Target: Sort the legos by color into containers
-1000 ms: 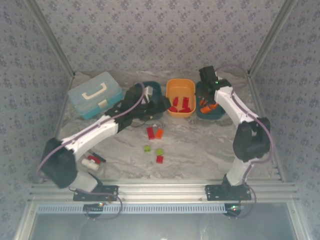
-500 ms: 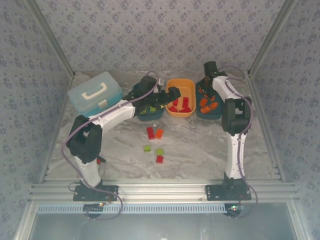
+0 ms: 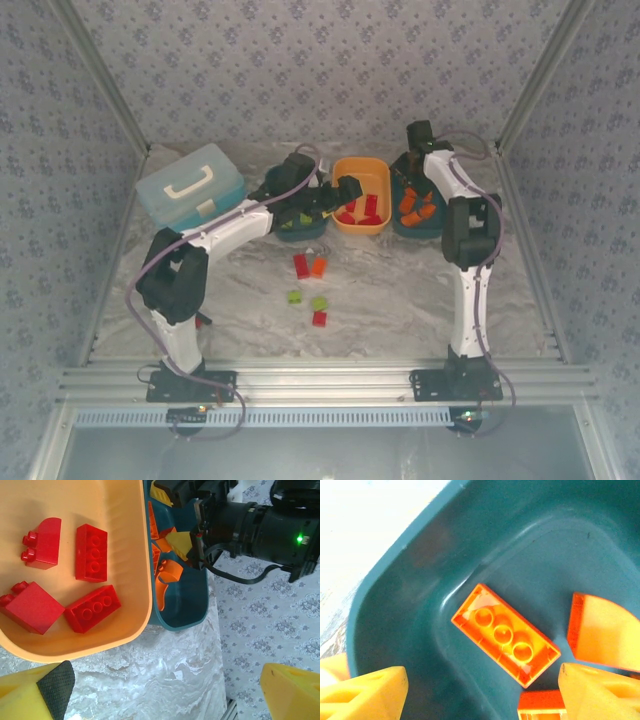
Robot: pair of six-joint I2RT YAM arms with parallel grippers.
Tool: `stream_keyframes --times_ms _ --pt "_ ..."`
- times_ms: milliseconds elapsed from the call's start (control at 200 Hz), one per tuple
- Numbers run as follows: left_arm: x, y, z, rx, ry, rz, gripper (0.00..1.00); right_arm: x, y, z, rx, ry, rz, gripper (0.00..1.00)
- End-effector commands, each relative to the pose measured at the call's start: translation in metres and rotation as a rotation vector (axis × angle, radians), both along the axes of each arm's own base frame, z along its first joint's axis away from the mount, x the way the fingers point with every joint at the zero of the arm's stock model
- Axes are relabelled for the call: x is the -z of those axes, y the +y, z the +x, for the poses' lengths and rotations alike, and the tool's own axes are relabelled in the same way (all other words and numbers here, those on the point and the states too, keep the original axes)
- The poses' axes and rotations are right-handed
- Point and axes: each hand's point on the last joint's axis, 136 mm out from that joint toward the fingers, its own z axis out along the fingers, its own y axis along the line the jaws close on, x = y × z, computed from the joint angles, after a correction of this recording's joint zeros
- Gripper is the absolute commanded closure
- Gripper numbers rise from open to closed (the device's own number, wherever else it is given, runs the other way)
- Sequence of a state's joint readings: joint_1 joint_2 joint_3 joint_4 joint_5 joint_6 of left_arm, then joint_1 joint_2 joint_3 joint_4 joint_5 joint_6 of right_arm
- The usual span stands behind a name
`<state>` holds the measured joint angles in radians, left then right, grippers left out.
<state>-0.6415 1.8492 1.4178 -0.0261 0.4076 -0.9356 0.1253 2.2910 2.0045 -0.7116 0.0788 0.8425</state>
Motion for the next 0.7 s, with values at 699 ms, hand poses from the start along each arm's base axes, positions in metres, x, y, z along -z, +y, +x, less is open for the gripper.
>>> stream_keyframes --times_ms 699 --pt "0.001 0.200 -0.171 -0.269 0.032 0.190 0.02 -0.035 0.217 -0.356 -0.921 -0.090 -0.136 0.27"
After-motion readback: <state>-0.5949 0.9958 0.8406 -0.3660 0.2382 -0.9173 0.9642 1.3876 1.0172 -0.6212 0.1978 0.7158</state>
